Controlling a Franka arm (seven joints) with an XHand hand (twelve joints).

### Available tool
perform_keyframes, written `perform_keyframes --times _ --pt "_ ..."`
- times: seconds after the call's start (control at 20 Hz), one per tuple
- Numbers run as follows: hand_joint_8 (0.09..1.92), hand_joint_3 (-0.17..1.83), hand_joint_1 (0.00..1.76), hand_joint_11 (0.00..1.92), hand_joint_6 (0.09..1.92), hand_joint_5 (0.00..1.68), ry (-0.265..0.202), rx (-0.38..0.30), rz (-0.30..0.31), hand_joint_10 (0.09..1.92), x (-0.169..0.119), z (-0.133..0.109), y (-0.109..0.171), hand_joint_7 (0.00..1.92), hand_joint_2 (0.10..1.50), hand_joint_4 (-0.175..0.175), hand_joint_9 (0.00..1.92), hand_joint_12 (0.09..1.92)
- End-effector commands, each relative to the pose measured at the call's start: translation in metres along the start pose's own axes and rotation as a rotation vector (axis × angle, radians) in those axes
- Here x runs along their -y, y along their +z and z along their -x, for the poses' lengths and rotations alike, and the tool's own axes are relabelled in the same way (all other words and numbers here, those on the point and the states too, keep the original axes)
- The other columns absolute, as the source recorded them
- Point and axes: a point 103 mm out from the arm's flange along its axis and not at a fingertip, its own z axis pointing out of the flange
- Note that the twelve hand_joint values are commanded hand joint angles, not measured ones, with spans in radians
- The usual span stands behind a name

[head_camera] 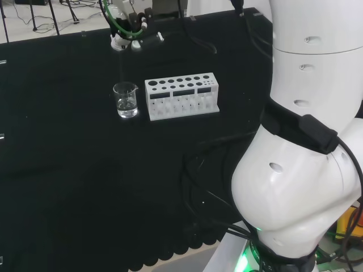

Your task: Stir in the beaker to the left of the white test tube rack with the glass rod.

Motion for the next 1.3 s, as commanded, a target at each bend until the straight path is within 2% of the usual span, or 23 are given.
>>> perform_keyframes --times 0.05,0.25,0.45,0.65,0.95,1.1,1.3 --pt "0.96 -0.08 1.31 1.62 0.15 1.29 0.020 0.004 -0.005 0.87 0.007 0.007 -0.002 1.20 1.06 -0.175 1.58 0.64" --pt "0.96 -0.08 1.31 1.62 0.15 1.29 0.014 0.004 0.005 0.87 0.012 0.005 -0.002 1.20 1.06 -0.175 1.58 0.64" --pt "0.96 -0.08 1.31 1.62 0.15 1.29 0.005 0.016 0.007 0.87 0.025 -0.013 -0.003 1.20 1.06 -0.175 1.58 0.64" --pt "0.96 -0.08 1.31 1.62 0.15 1.30 -0.013 0.009 0.002 0.87 0.014 -0.023 -0.004 1.20 1.06 -0.175 1.58 0.64" --pt "0.96 -0.08 1.31 1.62 0.15 1.30 -0.025 0.002 0.017 0.87 -0.005 -0.025 -0.008 1.20 1.06 -0.175 1.58 0.64" --pt "0.96 -0.08 1.31 1.62 0.15 1.30 -0.019 0.002 0.014 0.87 -0.008 -0.021 -0.007 1.20 1.06 -0.175 1.58 0.64" --pt "0.96 -0.08 1.31 1.62 0.14 1.30 0.019 -0.007 0.005 0.87 -0.002 0.010 -0.007 1.20 1.06 -0.175 1.58 0.64"
